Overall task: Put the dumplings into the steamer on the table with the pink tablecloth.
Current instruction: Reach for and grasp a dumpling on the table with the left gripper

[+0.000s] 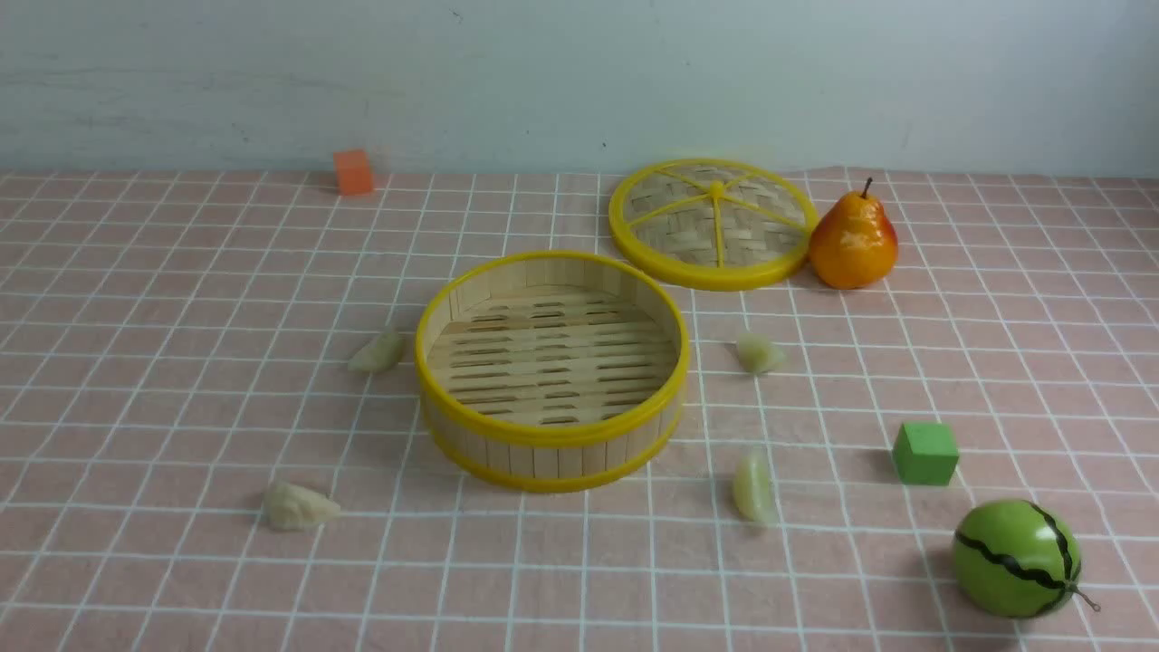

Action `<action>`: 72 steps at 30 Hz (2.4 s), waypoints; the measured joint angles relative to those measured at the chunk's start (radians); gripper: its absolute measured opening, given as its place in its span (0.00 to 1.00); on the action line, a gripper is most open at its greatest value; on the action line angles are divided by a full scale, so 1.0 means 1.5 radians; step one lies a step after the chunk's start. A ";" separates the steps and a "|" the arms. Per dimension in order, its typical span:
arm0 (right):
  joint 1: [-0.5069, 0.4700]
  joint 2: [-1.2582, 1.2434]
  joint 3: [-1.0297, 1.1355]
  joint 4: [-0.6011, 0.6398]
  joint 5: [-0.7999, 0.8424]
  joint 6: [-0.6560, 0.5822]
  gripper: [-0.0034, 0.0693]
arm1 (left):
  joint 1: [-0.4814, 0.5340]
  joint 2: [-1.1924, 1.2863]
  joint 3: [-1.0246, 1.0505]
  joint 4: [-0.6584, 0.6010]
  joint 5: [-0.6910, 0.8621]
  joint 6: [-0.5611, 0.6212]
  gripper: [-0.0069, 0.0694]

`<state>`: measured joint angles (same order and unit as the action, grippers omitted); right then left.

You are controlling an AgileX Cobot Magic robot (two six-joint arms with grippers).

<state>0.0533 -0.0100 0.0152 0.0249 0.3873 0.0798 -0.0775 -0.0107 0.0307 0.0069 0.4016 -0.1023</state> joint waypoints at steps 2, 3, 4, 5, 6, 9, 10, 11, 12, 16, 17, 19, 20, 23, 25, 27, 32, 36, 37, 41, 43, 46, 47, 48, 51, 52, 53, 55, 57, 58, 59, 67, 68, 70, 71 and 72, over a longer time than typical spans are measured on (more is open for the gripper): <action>0.000 0.000 0.000 0.000 0.000 0.000 0.38 | 0.000 0.000 0.000 0.000 0.000 0.000 0.21; 0.000 0.000 0.000 0.000 0.000 0.000 0.38 | 0.000 0.000 0.000 0.000 0.000 0.000 0.21; 0.000 0.000 0.000 0.000 0.000 0.000 0.38 | 0.000 0.000 0.000 0.000 0.000 0.000 0.21; 0.000 0.000 0.000 0.000 0.000 0.000 0.38 | 0.000 0.000 0.000 0.000 0.000 0.000 0.21; 0.000 0.000 0.000 0.000 0.000 0.000 0.38 | 0.000 0.000 0.000 0.000 0.000 0.000 0.21; 0.000 0.000 0.000 0.000 0.000 0.000 0.38 | 0.000 0.000 0.000 0.000 0.000 0.000 0.21; 0.000 0.000 0.000 0.000 0.000 0.000 0.38 | 0.000 0.000 0.000 0.000 0.000 0.000 0.21; 0.000 0.000 0.000 0.000 0.000 0.000 0.38 | 0.000 0.000 0.000 0.000 0.000 0.000 0.21; 0.000 0.000 0.000 0.000 0.000 0.000 0.38 | 0.000 0.000 0.000 0.000 0.000 0.000 0.21; 0.000 0.000 0.000 0.000 0.000 0.000 0.38 | 0.000 0.000 0.000 0.003 0.000 0.000 0.22; 0.000 0.000 0.000 0.000 0.000 0.000 0.38 | 0.000 0.000 0.000 0.005 -0.001 0.000 0.22; 0.000 0.000 0.000 -0.001 0.000 0.000 0.38 | 0.000 0.000 0.000 0.005 -0.004 0.000 0.23; 0.000 0.000 0.000 -0.005 0.000 0.000 0.38 | 0.000 0.000 0.000 0.006 -0.005 0.000 0.23; 0.000 0.000 0.000 -0.024 0.000 0.000 0.38 | 0.000 0.000 0.000 0.007 -0.009 0.000 0.23; 0.000 0.000 0.000 -0.036 0.000 0.000 0.38 | 0.000 0.000 0.000 0.007 -0.010 0.000 0.23; 0.000 0.000 0.000 -0.051 0.000 0.000 0.38 | 0.000 0.000 0.000 0.007 -0.010 0.000 0.24; 0.000 0.000 0.004 -0.091 -0.033 0.000 0.38 | 0.000 0.000 0.001 0.007 -0.078 0.000 0.24; 0.000 0.000 0.007 -0.094 -0.110 0.000 0.38 | 0.000 0.000 0.001 0.007 -0.184 0.000 0.25; 0.000 0.000 0.007 -0.094 -0.175 0.000 0.38 | 0.000 0.000 0.001 0.007 -0.258 0.000 0.25; 0.000 0.000 0.007 -0.095 -0.342 0.000 0.38 | 0.000 0.000 0.001 0.009 -0.399 0.000 0.26; 0.000 0.000 0.007 -0.096 -0.468 0.002 0.38 | 0.000 0.000 0.001 0.010 -0.484 0.000 0.26; 0.000 0.000 0.007 -0.097 -0.567 0.010 0.38 | 0.000 0.000 0.001 0.010 -0.574 -0.013 0.26; 0.000 0.000 0.007 -0.095 -0.597 0.017 0.38 | 0.000 0.000 0.001 0.010 -0.632 -0.054 0.26; 0.000 0.000 0.007 -0.094 -0.599 0.026 0.38 | 0.000 0.000 0.001 0.010 -0.646 -0.079 0.26; 0.000 0.002 0.003 -0.091 -0.600 0.072 0.36 | 0.000 0.000 -0.016 0.013 -0.657 -0.192 0.26; 0.000 0.011 -0.010 -0.090 -0.595 0.089 0.34 | 0.000 0.003 -0.039 0.020 -0.631 -0.228 0.26; 0.000 0.014 -0.013 -0.090 -0.593 0.092 0.33 | 0.000 0.005 -0.051 0.022 -0.621 -0.232 0.25; 0.000 0.067 -0.081 -0.090 -0.565 0.112 0.21 | 0.000 0.056 -0.156 0.054 -0.547 -0.263 0.21; 0.000 0.111 -0.130 -0.090 -0.533 0.114 0.11 | 0.000 0.116 -0.240 0.078 -0.478 -0.265 0.16; 0.000 0.124 -0.143 -0.090 -0.528 0.114 0.09 | 0.000 0.132 -0.249 0.080 -0.472 -0.265 0.15; 0.000 0.162 -0.179 -0.088 -0.493 0.114 0.04 | 0.000 0.180 -0.307 0.088 -0.434 -0.265 0.11; 0.011 0.441 -0.323 -0.111 -0.186 0.091 0.04 | 0.000 0.550 -0.489 0.099 -0.264 -0.303 0.07; 0.017 0.467 -0.332 -0.111 -0.146 0.091 0.04 | -0.001 0.592 -0.503 0.099 -0.223 -0.309 0.07; 0.034 0.531 -0.353 -0.105 -0.065 0.091 0.04 | -0.010 0.670 -0.539 0.098 -0.116 -0.311 0.07; 0.044 0.564 -0.365 -0.103 -0.024 0.088 0.04 | -0.017 0.700 -0.554 0.097 -0.076 -0.304 0.07; 0.052 0.599 -0.375 -0.098 0.008 0.083 0.04 | -0.024 0.736 -0.574 0.094 -0.029 -0.288 0.07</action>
<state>0.1309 0.8878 -0.5467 -0.1227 0.3994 0.2050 -0.1133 1.0937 -0.8300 0.1479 0.3579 -0.5348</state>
